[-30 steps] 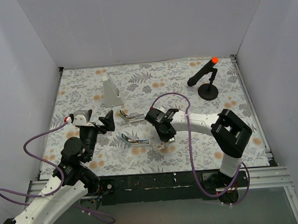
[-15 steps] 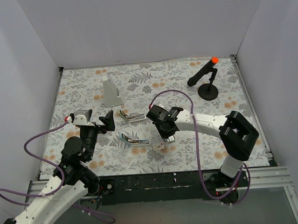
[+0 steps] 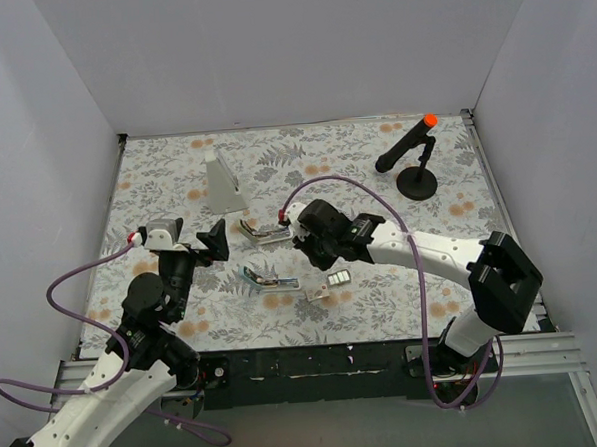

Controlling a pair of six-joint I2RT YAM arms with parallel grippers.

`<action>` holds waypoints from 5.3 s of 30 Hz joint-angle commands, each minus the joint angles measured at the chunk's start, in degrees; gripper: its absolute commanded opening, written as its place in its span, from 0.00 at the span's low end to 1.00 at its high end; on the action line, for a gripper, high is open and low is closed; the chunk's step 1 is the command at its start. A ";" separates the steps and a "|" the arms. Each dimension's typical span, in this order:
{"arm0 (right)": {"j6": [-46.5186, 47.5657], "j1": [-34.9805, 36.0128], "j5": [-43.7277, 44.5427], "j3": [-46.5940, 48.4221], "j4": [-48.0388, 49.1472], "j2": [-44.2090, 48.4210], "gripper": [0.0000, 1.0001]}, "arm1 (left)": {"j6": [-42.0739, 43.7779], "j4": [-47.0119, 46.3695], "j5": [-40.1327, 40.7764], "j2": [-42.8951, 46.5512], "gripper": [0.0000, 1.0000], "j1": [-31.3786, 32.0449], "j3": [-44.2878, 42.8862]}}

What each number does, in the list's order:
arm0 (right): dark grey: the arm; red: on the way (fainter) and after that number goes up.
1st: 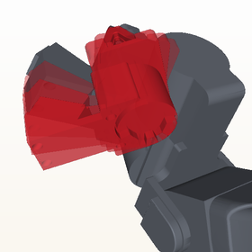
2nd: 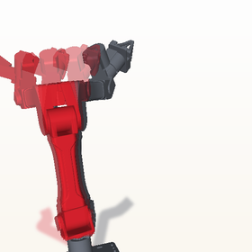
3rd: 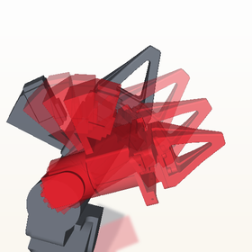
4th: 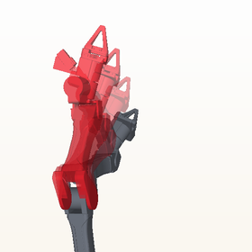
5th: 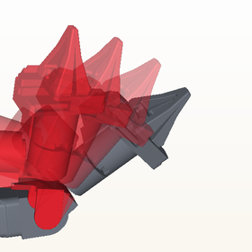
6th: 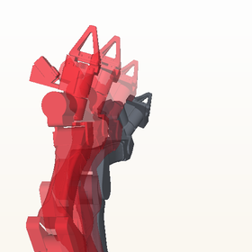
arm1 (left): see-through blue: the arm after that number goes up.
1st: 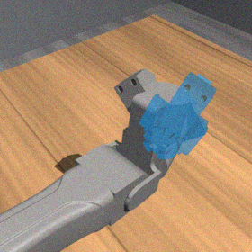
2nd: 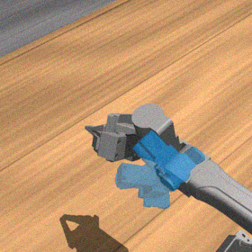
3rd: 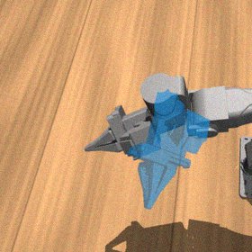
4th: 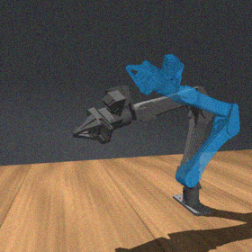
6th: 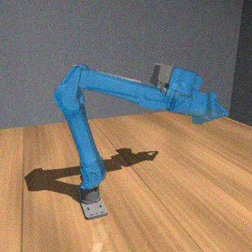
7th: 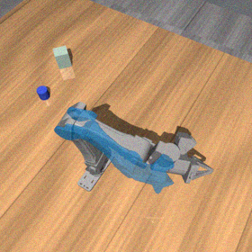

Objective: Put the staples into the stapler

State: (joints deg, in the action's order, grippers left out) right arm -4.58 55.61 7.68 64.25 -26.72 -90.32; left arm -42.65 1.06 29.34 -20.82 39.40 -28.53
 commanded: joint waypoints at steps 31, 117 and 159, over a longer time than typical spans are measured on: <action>32.18 0.28 -34.75 -0.44 21.53 -9.61 0.10 | 1.35 -2.64 -0.43 -1.33 0.98 -2.75 1.81; 22.95 0.37 -29.04 -0.79 19.69 -7.67 0.01 | 0.99 -2.64 -1.92 -3.18 0.98 -3.71 1.73; 22.07 0.37 -28.25 0.97 15.56 -10.75 0.01 | 0.91 -2.55 -2.27 -3.26 0.98 -3.89 1.73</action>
State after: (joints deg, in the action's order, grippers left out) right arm 18.13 55.64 -20.80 62.76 -9.69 -100.66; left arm -41.89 -1.32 27.75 -23.92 35.79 -26.94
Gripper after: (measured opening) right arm 0.217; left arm 0.982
